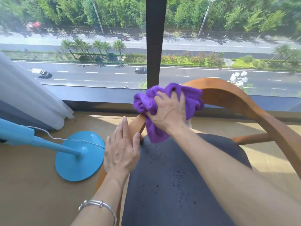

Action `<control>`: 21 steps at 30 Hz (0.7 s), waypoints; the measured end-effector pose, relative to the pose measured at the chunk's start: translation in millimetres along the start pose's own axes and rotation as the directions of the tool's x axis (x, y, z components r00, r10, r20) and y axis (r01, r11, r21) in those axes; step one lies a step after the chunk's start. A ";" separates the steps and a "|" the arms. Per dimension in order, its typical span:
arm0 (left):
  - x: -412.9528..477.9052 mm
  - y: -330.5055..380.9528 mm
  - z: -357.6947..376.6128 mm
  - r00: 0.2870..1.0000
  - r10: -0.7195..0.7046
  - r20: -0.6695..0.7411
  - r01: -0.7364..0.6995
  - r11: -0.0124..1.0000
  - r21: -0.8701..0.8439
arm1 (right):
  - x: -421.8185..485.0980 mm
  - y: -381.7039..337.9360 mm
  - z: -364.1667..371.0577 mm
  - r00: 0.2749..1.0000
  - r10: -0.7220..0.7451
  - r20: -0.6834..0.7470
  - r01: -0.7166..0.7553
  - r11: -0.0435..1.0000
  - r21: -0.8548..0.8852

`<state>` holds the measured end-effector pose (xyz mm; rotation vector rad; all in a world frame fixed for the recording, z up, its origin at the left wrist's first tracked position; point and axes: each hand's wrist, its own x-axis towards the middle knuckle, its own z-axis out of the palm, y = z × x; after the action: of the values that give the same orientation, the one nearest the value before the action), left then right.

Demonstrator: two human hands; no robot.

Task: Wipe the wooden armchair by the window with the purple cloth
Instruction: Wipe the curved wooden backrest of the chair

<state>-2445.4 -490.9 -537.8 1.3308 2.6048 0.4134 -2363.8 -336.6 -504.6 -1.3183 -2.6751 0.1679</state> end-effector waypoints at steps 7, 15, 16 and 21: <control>-1.3 0.3 1.0 1.000 -0.012 -0.014 0.011 0.999 -0.049 | -16.2 -30.0 13.1 0.990 -0.124 0.064 0.116 0.987 0.111; -2.3 -3.2 4.3 1.000 0.007 0.021 -0.009 0.998 0.060 | 24.7 80.4 -41.1 0.996 0.092 -0.005 -0.092 0.991 -0.094; -2.7 -2.9 4.3 1.000 0.009 0.018 -0.010 0.998 0.061 | 28.6 94.3 -48.4 0.983 0.183 -0.023 -0.184 0.981 -0.066; -3.0 -1.0 4.4 1.000 0.003 0.016 -0.004 0.995 0.098 | 31.6 104.2 -54.0 0.937 0.347 -0.050 -0.347 0.938 0.003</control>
<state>-2443.2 -493.2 -542.2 1.3630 2.6416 0.2771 -2291.7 -246.6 -466.3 -1.7631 -2.3807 0.1640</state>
